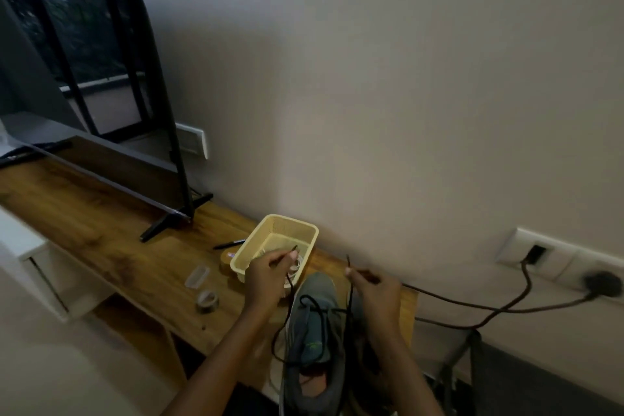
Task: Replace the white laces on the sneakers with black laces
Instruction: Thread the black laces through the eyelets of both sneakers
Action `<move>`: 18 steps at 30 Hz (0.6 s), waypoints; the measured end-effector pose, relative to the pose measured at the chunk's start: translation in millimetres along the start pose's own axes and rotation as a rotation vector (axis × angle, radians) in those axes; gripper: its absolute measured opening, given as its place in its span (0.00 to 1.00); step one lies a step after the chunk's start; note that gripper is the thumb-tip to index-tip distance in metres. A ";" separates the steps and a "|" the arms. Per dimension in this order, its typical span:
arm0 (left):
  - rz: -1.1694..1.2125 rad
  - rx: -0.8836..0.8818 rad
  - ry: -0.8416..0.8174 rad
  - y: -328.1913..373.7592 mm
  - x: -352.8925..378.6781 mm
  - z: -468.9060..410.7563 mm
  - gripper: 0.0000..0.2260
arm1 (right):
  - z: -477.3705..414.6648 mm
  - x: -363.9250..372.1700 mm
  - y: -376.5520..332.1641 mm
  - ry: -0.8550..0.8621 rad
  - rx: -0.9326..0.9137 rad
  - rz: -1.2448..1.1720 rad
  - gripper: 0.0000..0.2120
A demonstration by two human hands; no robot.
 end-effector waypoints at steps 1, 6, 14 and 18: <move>0.058 0.038 0.013 28.4 -9.2 4.7 0.08 | -3.4 -9.7 -21.4 0.044 -0.016 -0.091 0.02; 0.337 0.260 -0.050 167.8 -50.3 43.4 0.06 | -1.5 -49.5 -149.4 0.110 -0.231 -0.307 0.04; 0.477 0.452 -0.090 278.2 -93.6 109.9 0.08 | 41.3 -94.1 -286.2 0.150 -0.467 -0.465 0.07; 0.502 0.473 -0.097 293.9 -102.1 126.2 0.09 | 54.5 -105.9 -308.4 0.166 -0.471 -0.512 0.05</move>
Point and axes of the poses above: each hand's wrist, its own z-axis away from the middle knuckle, its own x-axis out of the palm, y = z × x, the point moved 6 cm from there along -z, towards the middle knuckle, and after that the axes turned 10 degrees about -x, right-handed, at the moved point
